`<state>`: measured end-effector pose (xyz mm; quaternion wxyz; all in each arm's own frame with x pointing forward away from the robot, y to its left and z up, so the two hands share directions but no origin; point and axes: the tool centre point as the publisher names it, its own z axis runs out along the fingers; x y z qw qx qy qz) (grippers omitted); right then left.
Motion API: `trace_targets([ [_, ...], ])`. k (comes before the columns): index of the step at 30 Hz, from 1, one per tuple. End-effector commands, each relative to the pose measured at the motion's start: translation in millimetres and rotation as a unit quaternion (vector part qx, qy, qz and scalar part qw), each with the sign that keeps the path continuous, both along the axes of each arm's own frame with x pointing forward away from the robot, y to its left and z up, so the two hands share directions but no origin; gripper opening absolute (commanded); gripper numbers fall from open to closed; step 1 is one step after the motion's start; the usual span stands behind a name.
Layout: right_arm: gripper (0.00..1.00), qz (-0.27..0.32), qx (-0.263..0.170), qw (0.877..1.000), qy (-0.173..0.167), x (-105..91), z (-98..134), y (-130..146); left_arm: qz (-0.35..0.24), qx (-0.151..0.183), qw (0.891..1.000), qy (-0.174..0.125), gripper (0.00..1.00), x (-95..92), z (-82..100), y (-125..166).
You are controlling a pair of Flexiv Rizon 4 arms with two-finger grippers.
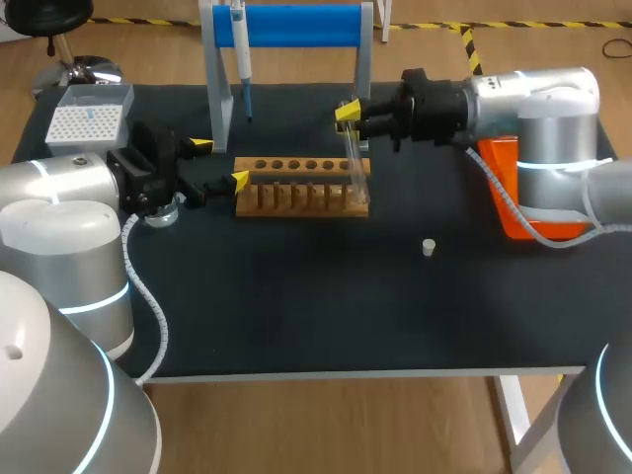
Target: Invert the test tube, pick up the pipette, mount the tip to pipette, aspirate from beaker and dispense into the tube, eject the tip, return the pipette, and cap with the stopper.
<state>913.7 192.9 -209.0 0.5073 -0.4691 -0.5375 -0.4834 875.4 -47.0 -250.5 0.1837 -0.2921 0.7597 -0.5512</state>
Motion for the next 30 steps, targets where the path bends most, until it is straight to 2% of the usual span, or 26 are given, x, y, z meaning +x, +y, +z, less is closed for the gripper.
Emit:
trace_targets([
  [1,0.0,0.0,-0.002,1.0,0.0,-0.5,1.2,-0.5,-0.009,-0.003,0.999,-0.05,1.0,-1.1,4.8,-4.0],
  [2,0.0,0.0,-0.002,1.0,0.0,-0.5,1.2,-0.5,-0.023,0.022,0.994,-0.104,1.0,-2.3,7.4,-7.6],
  [3,0.0,0.0,-0.002,1.0,0.0,-0.5,1.2,-0.5,-0.033,0.034,0.991,-0.129,1.0,-3.2,7.7,-10.0],
  [5,0.0,0.0,-0.002,1.0,0.0,-0.5,1.2,-0.5,-0.068,0.029,0.98,-0.187,1.0,-6.2,9.0,-16.2],
  [6,0.0,0.0,-0.002,1.0,0.0,-0.5,1.2,-0.5,-0.076,0.03,0.976,-0.203,1.0,-7.0,9.3,-17.6],
  [8,0.0,0.0,-0.002,1.0,0.0,-0.5,1.2,-0.5,-0.106,0.026,0.96,-0.257,1.0,-10.2,11.2,-21.1],
  [10,0.0,0.0,-0.002,1.0,0.0,-0.5,1.2,-0.5,-0.136,0.023,0.939,-0.315,1.0,-14.8,13.9,-23.3],
  [11,0.0,0.0,-0.002,1.0,0.0,-0.5,1.2,-0.5,-0.137,0.036,0.933,-0.332,1.0,-16.2,14.8,-23.5],
  [12,0.0,0.0,-0.002,1.0,0.0,-0.5,1.2,-0.5,-0.126,0.026,0.942,-0.309,1.0,-12.2,15.4,-22.5],
  [27,0.0,0.0,-0.002,1.0,0.0,-0.5,1.2,-0.5,-0.126,0.026,0.942,-0.309,1.0,-12.2,15.4,-22.5],
  [28,0.0,0.0,-0.002,1.0,0.0,-0.5,1.2,-0.5,-0.121,0.045,0.932,-0.338,1.0,-12.4,16.3,-22.7],
  [30,0.0,0.0,-0.002,1.0,0.0,-0.5,1.2,-0.5,-0.126,0.052,0.901,-0.411,1.0,-13.7,20.8,-26.2],
])
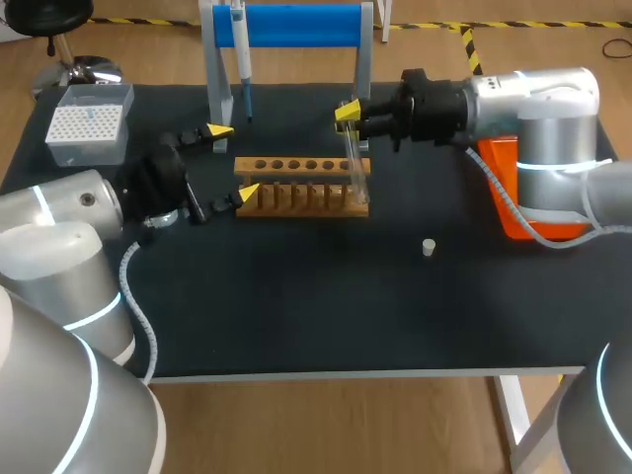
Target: Invert the test tube, pick up the pipette, mount the tip to pipette, aspirate from beaker and dispense into the tube, eject the tip, return the pipette, and cap with the stopper.
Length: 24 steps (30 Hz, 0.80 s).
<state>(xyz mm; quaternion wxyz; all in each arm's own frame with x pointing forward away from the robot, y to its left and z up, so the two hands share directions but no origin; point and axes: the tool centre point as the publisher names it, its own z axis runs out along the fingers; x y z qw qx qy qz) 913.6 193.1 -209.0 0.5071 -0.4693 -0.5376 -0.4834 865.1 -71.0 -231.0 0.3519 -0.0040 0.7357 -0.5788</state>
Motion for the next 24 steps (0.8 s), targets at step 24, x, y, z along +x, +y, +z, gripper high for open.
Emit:
trace_targets([
  [24,0.0,0.0,-0.002,1.0,0.0,-0.4,1.2,-0.7,-0.173,0.193,0.836,-0.484,1.0,-11.5,28.4,-64.3],
])
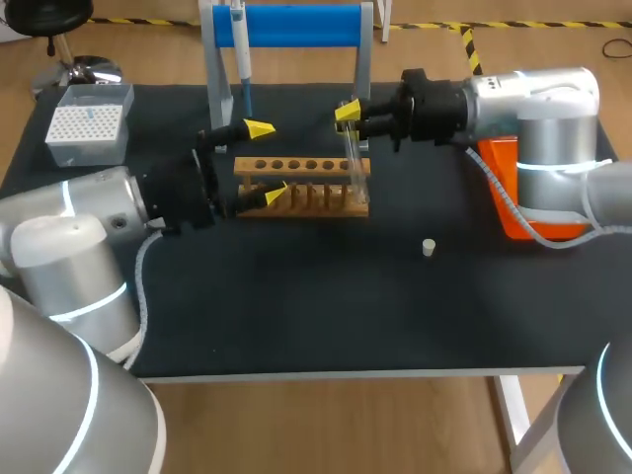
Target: Invert the test tube, pick up the pipette, mount the tip to pipette, aspirate from beaker and dispense into the tube, eject the tip, return the pipette, and cap with the stopper.
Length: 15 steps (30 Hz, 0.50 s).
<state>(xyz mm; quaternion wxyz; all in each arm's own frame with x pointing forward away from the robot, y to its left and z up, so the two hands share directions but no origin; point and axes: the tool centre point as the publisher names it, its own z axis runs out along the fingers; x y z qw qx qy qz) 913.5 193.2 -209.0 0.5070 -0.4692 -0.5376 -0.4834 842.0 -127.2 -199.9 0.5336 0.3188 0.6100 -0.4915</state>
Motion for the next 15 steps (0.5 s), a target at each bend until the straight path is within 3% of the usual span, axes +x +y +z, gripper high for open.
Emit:
trace_targets([
  [1,0.0,0.0,-0.002,1.0,0.0,-0.3,1.2,-0.8,-0.058,0.108,0.982,-0.144,1.0,12.8,-3.9,-10.2],
  [4,0.0,0.0,-0.002,1.0,0.0,-0.3,1.2,-0.8,-0.076,0.119,0.978,-0.152,1.0,16.3,-8.1,-20.4],
  [9,0.0,0.0,-0.002,1.0,0.0,-0.3,1.2,-0.8,-0.093,0.137,0.967,-0.192,1.0,17.1,-7.9,-38.2],
  [15,0.0,0.0,-0.002,1.0,0.0,-0.3,1.2,-0.8,-0.093,0.12,0.965,-0.214,1.0,18.8,-5.3,-52.1],
])
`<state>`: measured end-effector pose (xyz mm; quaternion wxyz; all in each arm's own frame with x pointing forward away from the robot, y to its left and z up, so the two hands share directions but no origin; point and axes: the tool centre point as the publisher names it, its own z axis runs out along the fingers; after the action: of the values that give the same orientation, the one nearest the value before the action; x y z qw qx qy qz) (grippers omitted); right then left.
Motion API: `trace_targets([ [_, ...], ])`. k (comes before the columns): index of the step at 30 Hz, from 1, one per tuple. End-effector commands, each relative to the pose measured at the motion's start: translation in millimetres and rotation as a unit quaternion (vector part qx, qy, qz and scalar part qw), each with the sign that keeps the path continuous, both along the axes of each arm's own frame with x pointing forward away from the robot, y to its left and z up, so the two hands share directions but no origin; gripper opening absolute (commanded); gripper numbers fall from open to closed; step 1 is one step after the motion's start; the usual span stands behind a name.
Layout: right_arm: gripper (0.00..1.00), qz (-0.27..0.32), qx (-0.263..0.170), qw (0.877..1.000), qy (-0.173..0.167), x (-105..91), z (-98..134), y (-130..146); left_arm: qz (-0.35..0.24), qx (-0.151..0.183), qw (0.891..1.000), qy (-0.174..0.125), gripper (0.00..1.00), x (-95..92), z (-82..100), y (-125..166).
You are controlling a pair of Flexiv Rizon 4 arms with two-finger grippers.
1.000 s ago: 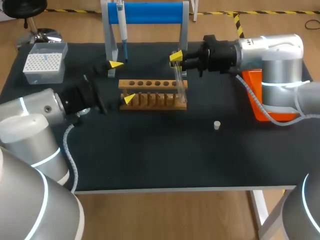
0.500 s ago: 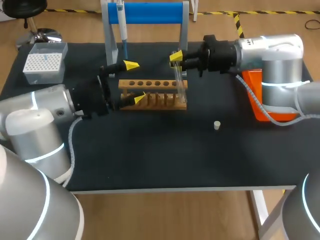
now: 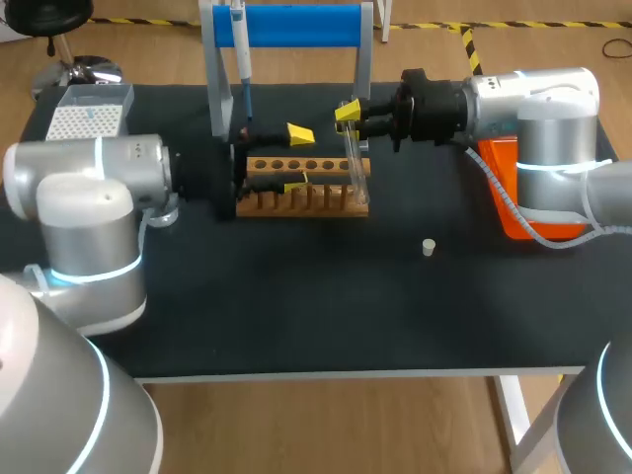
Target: Invert the test tube, pick up the pipette, mount the tip to pipette, aspirate from beaker and dispense into the tube, eject the tip, return the pipette, and cap with the stopper.
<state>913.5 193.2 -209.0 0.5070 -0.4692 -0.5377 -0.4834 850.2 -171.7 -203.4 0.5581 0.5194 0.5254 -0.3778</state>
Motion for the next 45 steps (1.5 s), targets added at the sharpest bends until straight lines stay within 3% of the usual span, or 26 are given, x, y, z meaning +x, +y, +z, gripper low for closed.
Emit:
trace_targets([
  [1,0.0,0.0,-0.002,1.0,0.0,-0.3,1.2,-0.9,-0.022,-0.013,1.0,-0.017,1.0,10.5,-0.8,-8.5],
  [17,0.0,0.0,-0.002,1.0,0.0,-0.3,1.2,-0.9,-0.053,-0.033,0.998,-0.011,1.0,-9.5,4.8,-46.1],
  [39,0.0,0.0,-0.002,1.0,0.0,-0.3,1.2,-0.9,-0.062,-0.022,0.997,0.035,1.0,-29.8,2.1,-81.2],
  [45,0.0,0.0,-0.002,1.0,0.0,-0.3,1.2,-0.9,-0.057,-0.028,0.997,0.042,0.71,-30.0,0.9,-82.2],
])
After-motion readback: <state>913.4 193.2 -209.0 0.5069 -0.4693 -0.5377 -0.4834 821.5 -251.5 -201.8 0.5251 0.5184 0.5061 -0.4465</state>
